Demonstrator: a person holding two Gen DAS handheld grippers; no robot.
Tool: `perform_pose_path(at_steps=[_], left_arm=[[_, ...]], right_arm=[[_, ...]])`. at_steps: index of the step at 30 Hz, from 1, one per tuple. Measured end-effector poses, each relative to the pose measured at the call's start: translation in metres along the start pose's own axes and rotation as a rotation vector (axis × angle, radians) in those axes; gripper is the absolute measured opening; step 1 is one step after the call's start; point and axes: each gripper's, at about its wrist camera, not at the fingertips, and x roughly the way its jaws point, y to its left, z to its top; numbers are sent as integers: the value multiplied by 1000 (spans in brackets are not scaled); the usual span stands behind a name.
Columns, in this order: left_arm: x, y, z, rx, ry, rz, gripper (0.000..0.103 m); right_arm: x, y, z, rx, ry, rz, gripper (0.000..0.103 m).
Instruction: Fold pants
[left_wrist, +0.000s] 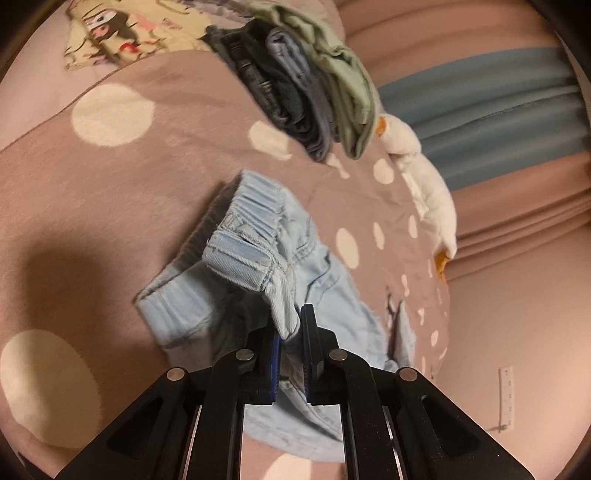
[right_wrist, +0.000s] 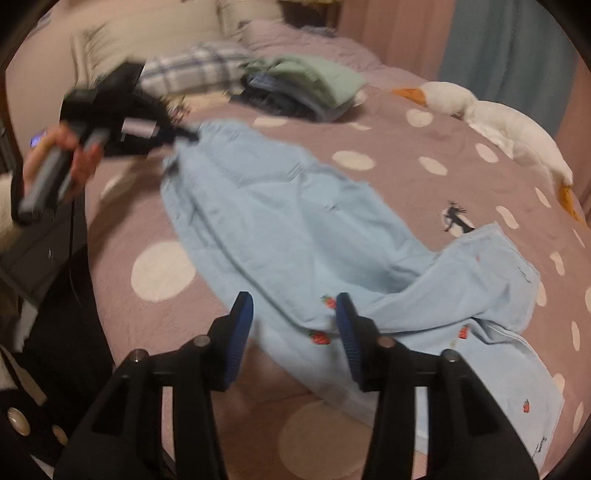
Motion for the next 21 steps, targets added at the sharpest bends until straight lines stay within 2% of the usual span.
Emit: perform_pose_path(at_steps=[5, 7, 8, 10, 14, 18, 21], left_arm=[[-2, -10, 4, 24, 5, 1, 6], [0, -10, 5, 33, 8, 0, 6], [2, -10, 5, 34, 15, 3, 6], [7, -5, 4, 24, 28, 10, 6], [-6, 2, 1, -3, -7, -14, 6], [-21, 9, -6, -14, -28, -41, 6], [-14, 16, -15, -18, -7, 14, 6]], right_arm=[[24, 14, 0, -167, 62, -70, 38], [32, 15, 2, -226, 88, -94, 26], [40, 15, 4, -266, 119, -113, 12], [47, 12, 6, -284, 145, -130, 7], [34, 8, 15, -242, 96, -127, 5], [10, 16, 11, -242, 54, -89, 5], [20, 21, 2, -253, 89, -75, 5]])
